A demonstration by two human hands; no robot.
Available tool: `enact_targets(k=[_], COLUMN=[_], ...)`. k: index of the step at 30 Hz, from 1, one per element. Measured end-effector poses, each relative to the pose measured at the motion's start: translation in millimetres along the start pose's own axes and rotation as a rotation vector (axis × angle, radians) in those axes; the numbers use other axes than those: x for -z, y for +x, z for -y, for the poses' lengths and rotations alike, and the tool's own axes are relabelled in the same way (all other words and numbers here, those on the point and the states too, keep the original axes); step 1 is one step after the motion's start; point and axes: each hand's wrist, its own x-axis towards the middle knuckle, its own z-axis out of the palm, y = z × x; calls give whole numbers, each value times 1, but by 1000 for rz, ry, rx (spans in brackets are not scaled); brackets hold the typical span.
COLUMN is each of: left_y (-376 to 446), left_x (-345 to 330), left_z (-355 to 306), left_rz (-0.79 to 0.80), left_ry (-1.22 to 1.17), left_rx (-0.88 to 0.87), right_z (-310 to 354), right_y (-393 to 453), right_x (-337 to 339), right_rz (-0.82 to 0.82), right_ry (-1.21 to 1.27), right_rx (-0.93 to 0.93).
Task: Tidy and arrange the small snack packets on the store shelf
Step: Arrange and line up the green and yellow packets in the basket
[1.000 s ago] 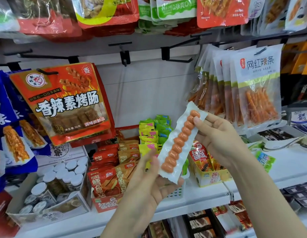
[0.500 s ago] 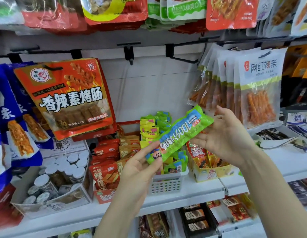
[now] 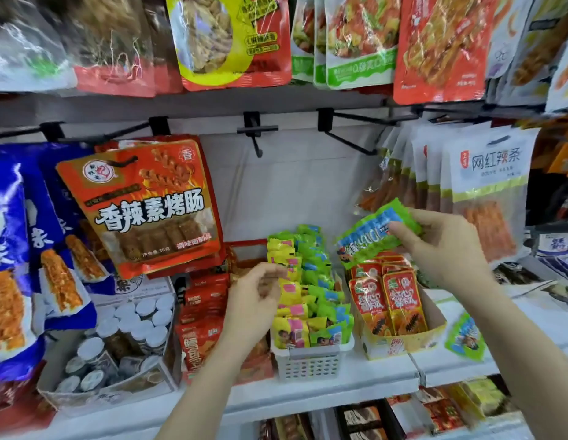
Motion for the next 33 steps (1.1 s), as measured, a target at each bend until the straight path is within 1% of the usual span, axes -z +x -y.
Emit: enact_targets(k=[3, 6, 7, 8, 10, 12, 14, 16, 19, 22, 25, 27, 31, 33], left_y=[12, 23, 26, 28, 26, 18, 8, 3, 3, 2, 0, -2, -4, -4], left_x=[-12, -28, -33, -37, -42, -41, -40, -38, -35, -34, -33, -32, -27, -25], left_z=[0, -3, -3, -1, 3, 8, 14, 18, 17, 15, 17, 18, 19, 20], left_rz=[119, 357, 409, 427, 372, 287, 262, 277, 288, 302, 315, 322, 347, 372], left_ry=[263, 462, 525, 596, 701, 674, 590, 538, 510, 522, 537, 539, 505, 506], left_rx=[-107, -160, -176, -202, -276, -336, -355, -334, -309, -307, -310, -314, -304, -313], right_z=[-4, -6, -7, -7, -9, -10, -9, -7, 1, 9, 12, 13, 8, 2], right_y=[-3, -6, -8, -9, -11, -12, -10, -8, -7, -8, -7, -7, -12, -9], right_x=[-6, -9, -11, -12, -14, -13, -13, -16, -28, -35, -35, -36, -36, -34], right_rz=[-58, -56, -45, -33, -23, -9, 23, 63, 118, 74, 24, 60, 106, 160], right_ry=[-5, 63, 82, 106, 134, 142, 153, 141, 54, 43, 104, 106, -25, -74], right_rx=[-42, -33, -21, -13, 4, 36, 63, 78, 107, 137, 122, 118, 162, 128])
